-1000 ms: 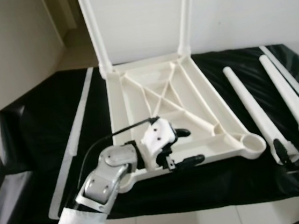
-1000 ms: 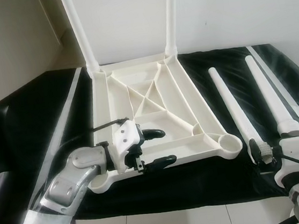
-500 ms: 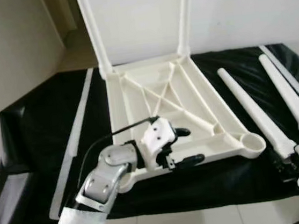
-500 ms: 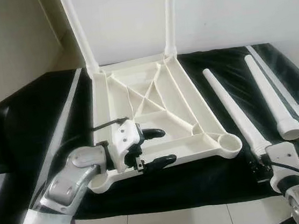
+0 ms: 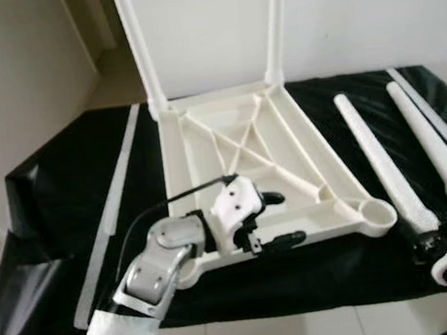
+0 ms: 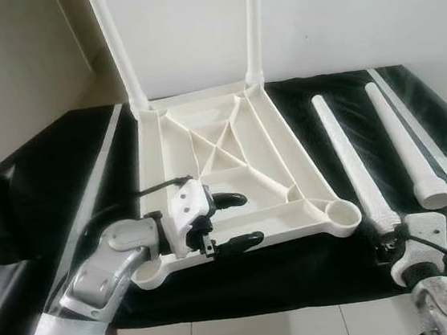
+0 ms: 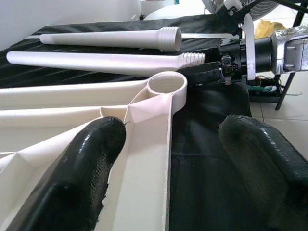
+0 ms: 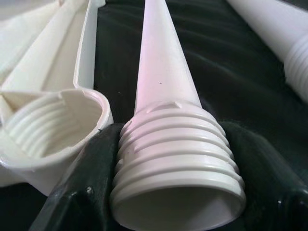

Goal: Building children table

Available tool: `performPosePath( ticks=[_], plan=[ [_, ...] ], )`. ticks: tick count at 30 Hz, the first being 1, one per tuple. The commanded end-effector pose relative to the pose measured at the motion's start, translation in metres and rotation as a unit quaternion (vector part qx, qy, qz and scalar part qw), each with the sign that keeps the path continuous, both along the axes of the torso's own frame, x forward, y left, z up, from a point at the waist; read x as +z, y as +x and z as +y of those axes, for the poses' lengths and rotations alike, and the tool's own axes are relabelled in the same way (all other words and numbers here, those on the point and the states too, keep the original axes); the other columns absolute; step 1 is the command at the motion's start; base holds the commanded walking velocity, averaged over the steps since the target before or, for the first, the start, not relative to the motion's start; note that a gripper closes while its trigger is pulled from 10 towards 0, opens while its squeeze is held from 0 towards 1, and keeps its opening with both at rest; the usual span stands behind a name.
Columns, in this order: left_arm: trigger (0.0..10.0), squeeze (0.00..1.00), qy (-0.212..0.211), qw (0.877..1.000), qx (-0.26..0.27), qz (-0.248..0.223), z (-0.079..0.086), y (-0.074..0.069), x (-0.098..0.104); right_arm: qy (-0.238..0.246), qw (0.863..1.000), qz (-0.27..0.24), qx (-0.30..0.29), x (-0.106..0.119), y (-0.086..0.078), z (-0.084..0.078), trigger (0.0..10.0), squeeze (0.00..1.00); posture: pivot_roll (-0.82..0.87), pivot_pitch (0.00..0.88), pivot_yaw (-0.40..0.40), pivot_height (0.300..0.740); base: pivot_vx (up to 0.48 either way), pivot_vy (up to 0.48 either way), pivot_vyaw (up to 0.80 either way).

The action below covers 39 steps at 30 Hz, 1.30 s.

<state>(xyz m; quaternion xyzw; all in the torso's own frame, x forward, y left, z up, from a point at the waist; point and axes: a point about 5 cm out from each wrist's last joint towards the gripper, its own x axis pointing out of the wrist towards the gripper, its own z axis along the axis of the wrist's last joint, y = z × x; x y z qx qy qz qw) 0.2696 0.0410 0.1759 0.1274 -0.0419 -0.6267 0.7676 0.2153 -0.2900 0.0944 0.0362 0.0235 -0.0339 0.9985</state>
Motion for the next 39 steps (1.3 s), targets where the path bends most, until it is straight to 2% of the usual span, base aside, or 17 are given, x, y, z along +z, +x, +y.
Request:
performPosePath(
  ticks=[1,4,5,6,7,8,10,11,12,17,18,28,31,34,35,36,39],
  plan=[
    [10.0,0.0,0.004,1.0,-0.002,-0.001,0.001,0.0,0.0,0.033,0.999,-0.007,0.01,0.001,0.002,0.006,0.0,0.0,-0.06,0.0,0.051,0.74,0.0,0.0,0.0],
    [10.0,0.0,0.004,1.0,-0.003,-0.002,0.001,0.0,0.001,0.097,0.995,-0.018,0.01,0.002,0.003,0.012,0.0,0.0,-0.06,0.0,0.051,0.74,0.0,0.0,0.0],
    [10.0,0.0,0.004,1.0,-0.003,-0.002,0.001,0.0,0.001,0.154,0.988,-0.027,0.012,0.003,0.005,0.017,4.5,0.0,-0.06,0.0,0.051,0.74,0.0,0.0,0.0],
    [10.0,0.0,0.004,1.0,-0.003,-0.002,0.001,0.0,0.001,0.154,0.988,-0.027,0.012,0.003,0.005,0.017,4.5,0.0,-0.06,0.0,0.051,0.74,0.0,0.0,0.0],
    [10.0,0.0,0.004,1.0,-0.004,-0.002,0.001,0.0,0.001,0.19,0.981,-0.033,0.015,0.004,0.005,0.02,4.5,0.0,-0.06,0.0,0.051,0.74,0.0,0.0,0.0],
    [10.0,0.0,0.004,1.0,-0.004,-0.002,0.001,0.0,0.001,0.219,0.975,-0.039,0.017,0.005,0.006,0.023,9.1,0.0,-0.06,0.0,0.05,0.74,0.0,0.0,0.0],
    [10.0,0.0,0.004,1.0,-0.003,-0.002,0.001,0.0,0.001,0.236,0.971,-0.042,0.019,0.006,0.007,0.024,9.1,0.0,-0.06,0.0,0.052,0.74,0.0,0.0,0.0],
    [10.0,0.0,0.005,1.0,-0.004,-0.003,0.001,0.0,0.001,0.261,0.964,-0.045,0.019,0.006,0.007,0.024,10.0,0.0,-0.06,0.0,0.051,0.74,0.0,0.0,0.0],
    [10.0,0.0,0.005,1.0,-0.004,-0.003,0.001,0.0,0.001,0.289,0.956,-0.048,0.021,0.006,0.008,0.026,10.0,0.0,-0.06,0.0,0.05,0.74,0.0,0.0,0.0],
    [10.0,0.0,0.004,1.0,-0.002,-0.001,0.001,0.0,0.001,0.346,0.936,-0.055,0.034,0.009,0.009,0.031,10.0,0.0,-0.06,0.0,0.048,0.74,0.0,0.0,0.0],
    [10.0,0.0,0.004,1.0,-0.002,0.0,0.001,0.0,0.0,0.352,0.934,-0.057,0.036,0.009,0.008,0.031,10.0,1.0,-0.06,0.0,0.048,0.74,0.0,0.0,0.0],
    [10.0,0.0,0.004,1.0,0.0,0.002,0.003,-0.001,0.0,0.373,0.925,-0.065,0.027,0.015,0.005,0.024,10.0,1.0,-0.05,0.0,0.045,0.74,0.0,0.0,0.0],
    [10.0,0.0,0.004,1.0,0.002,0.002,0.003,-0.001,0.0,0.349,0.935,-0.067,0.017,0.018,0.003,0.018,10.0,1.0,-0.05,0.0,0.045,0.74,0.0,0.0,0.0],
    [10.0,0.0,0.004,1.0,0.002,0.002,0.003,-0.001,0.0,0.345,0.936,-0.069,0.016,0.019,0.003,0.017,10.0,1.0,-0.05,0.0,0.045,0.74,0.0,0.0,0.0],
    [10.0,0.0,0.004,1.0,0.003,0.002,0.003,-0.001,0.0,0.351,0.934,-0.07,0.009,0.019,0.002,0.015,10.0,1.0,-0.05,0.0,0.045,0.74,0.0,0.0,0.0],
    [10.0,0.0,0.005,1.0,0.004,0.001,0.005,0.0,0.001,0.382,0.922,-0.067,-0.01,0.015,0.001,0.013,10.0,0.98,-0.05,0.003,0.046,0.74,0.0,0.0,0.0],
    [10.0,0.0,0.005,1.0,0.005,0.001,0.005,0.001,0.001,0.396,0.916,-0.066,-0.013,0.013,0.0,0.014,10.0,0.96,-0.05,0.003,0.046,0.74,0.0,0.0,0.0]
  ],
)
